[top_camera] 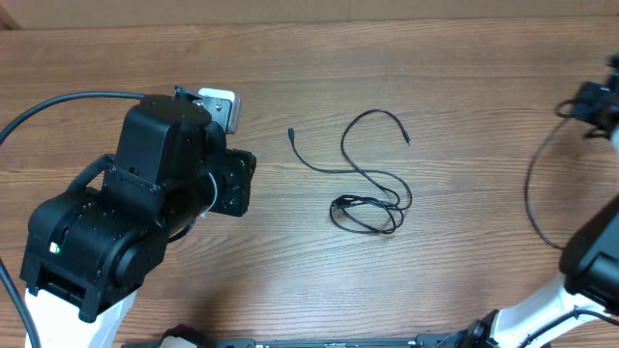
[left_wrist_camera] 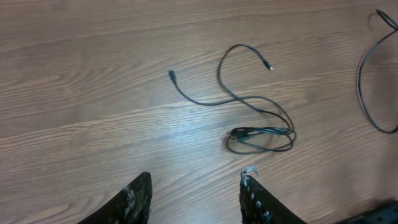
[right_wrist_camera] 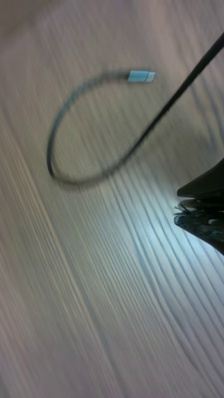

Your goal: Untangle cables

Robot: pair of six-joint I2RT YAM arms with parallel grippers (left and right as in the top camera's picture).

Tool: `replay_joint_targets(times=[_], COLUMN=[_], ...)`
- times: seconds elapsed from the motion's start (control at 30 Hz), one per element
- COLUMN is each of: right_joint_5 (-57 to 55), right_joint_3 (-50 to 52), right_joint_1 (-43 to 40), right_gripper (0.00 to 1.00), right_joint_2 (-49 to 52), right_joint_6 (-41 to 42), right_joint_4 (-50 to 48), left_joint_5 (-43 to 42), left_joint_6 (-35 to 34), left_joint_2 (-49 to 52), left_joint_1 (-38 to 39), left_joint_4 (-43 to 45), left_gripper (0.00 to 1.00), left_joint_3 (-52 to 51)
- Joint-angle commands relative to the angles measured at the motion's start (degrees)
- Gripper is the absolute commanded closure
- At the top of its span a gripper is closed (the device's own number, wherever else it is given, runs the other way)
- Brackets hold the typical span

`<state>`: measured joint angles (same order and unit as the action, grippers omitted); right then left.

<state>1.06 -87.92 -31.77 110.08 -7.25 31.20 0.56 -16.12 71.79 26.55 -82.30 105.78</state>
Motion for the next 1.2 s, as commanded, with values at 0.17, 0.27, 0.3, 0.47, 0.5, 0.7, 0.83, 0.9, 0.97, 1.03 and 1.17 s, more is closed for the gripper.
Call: replay_joint_targets(times=[0.17,0.27,0.3,0.47,0.5,0.7,0.83,0.9,0.97,1.03,1.17], right_joint_5=[-1.4,-0.3,1.4,14.1,14.8,15.6,10.7,3.6,0.7,0.9,1.4], right_joint_3=[-1.2,-1.2,-1.2,-1.2,-1.2,-1.2,-1.2,-1.2,-1.2,-1.2,-1.2], right_joint_1=[-22.3,-27.9,-29.1,-31.7,-31.4,-25.5,-20.0,-18.1,-17.3,-16.2,-14.3], right_gripper=[0.96,0.94,0.89,0.00,0.00,0.00,0.00,0.00,0.00,0.00,0.00], right_joint_2=[-1.4,-1.4,-1.4,-1.4,-1.4,-2.2,-3.1,-3.5,-3.5,-3.5,-3.5], right_joint_6=[12.7,23.3,26.1,32.9,33.9,42.1,46.0,52.3,58.7,64.8,63.8], right_joint_4=[-4.1,-4.2,-4.2,-4.6,-4.6,-4.0,-4.0,-1.5,1.2,4.0,6.1], left_joint_5=[-3.4,-3.6,-3.8,-5.1,-5.1,-5.1,-5.1,-5.1,-5.1,-5.0,-4.4], left_joint_6=[-2.1,-2.1,-2.1,-2.1,-2.1,-2.1,-2.1,-2.1,-2.1,-1.6,-0.5], left_joint_2=[-0.2,0.0,0.0,0.5,0.6,0.9,0.9,0.9,0.9,0.9,0.9], left_joint_1=[0.1,0.1,0.1,0.1,0.1,0.1,0.1,0.1,0.1,0.1,0.1], left_joint_4=[0.9,1.9,2.2,2.5,2.3,1.5,1.5,1.2,0.9,0.8,1.4], left_gripper=[0.54,0.53,0.53,0.53,0.53,0.53,0.53,0.53,0.53,0.53,0.52], left_joint_3=[-0.3,-0.3,-0.3,-0.3,-0.3,-0.3,-0.3,-0.3,-0.3,-0.3,-0.3])
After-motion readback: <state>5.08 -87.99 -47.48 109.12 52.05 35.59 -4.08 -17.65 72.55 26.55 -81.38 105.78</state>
